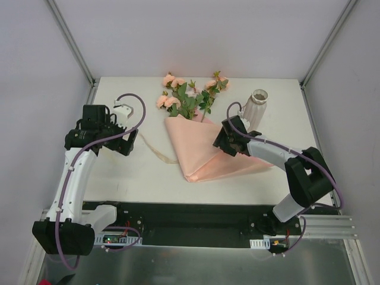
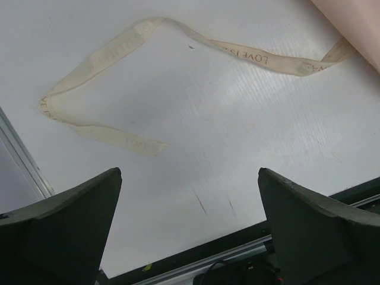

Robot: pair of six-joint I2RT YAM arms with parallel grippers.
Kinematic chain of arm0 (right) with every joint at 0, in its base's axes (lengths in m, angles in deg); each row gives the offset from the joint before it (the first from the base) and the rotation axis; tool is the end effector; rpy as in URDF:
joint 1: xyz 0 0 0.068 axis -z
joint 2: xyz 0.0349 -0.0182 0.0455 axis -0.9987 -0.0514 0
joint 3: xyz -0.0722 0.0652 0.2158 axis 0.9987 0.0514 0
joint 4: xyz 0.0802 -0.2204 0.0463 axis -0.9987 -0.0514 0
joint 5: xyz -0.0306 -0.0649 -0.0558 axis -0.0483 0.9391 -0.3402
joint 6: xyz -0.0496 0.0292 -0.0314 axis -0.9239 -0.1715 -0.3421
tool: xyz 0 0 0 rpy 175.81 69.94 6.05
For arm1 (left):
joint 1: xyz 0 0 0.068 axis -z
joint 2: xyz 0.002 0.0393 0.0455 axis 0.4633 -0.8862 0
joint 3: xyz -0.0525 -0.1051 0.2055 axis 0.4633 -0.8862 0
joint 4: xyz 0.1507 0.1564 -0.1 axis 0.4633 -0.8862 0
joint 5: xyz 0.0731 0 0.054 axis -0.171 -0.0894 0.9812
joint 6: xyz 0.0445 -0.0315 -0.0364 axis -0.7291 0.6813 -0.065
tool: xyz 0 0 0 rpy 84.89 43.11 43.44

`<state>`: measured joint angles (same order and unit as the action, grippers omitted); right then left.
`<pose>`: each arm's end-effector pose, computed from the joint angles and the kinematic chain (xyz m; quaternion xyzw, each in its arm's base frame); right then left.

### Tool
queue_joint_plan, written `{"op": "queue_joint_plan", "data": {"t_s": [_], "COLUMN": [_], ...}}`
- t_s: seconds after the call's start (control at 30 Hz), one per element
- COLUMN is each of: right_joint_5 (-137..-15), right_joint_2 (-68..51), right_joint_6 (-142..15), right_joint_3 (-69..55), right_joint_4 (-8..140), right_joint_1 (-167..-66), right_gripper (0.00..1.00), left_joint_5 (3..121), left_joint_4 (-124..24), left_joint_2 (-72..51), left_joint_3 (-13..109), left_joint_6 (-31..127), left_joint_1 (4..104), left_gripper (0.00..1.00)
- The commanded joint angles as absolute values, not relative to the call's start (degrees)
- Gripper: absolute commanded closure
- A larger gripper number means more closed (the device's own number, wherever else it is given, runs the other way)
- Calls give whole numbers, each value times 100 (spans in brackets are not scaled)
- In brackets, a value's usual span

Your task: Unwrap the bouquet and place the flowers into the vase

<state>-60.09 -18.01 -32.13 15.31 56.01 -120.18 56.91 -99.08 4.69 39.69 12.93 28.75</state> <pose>0.2710 0.1677 0.1635 0.0681 0.9270 0.1544 0.3348 0.2151 -0.0163 0.2976 0.2387 0.8822 -0.0299 0.4048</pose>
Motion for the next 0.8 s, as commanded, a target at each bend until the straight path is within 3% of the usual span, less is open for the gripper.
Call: {"op": "queue_joint_plan", "data": {"t_s": [0.0, 0.2, 0.3, 0.57, 0.77], "right_joint_5": [-5961, -5804, -5707, -5258, -6232], "right_joint_2": [-1953, -1778, -1672, -1882, -2620], "right_joint_6": [-3207, -3365, -3575, -4831, -5948], "right_joint_3": [1352, 1290, 1124, -490, -1486], "right_joint_4": [5675, 5596, 5587, 5719, 6132], "right_joint_1": [-11975, -12010, -12142, -13371, -14330], "right_gripper": [44, 58, 81, 87, 95], "left_joint_5": [5520, 5502, 5528, 6626, 8128], "left_joint_4": [-10238, -10309, -10309, -10081, -9782], "left_joint_2": [800, 827, 809, 616, 554], "left_joint_3": [4300, 4432, 4459, 4958, 5521], "left_joint_6": [1132, 1141, 1193, 1808, 2529], "left_joint_1": [2874, 2874, 2874, 2865, 2638], "left_gripper": [1, 1, 1, 1, 1]}}
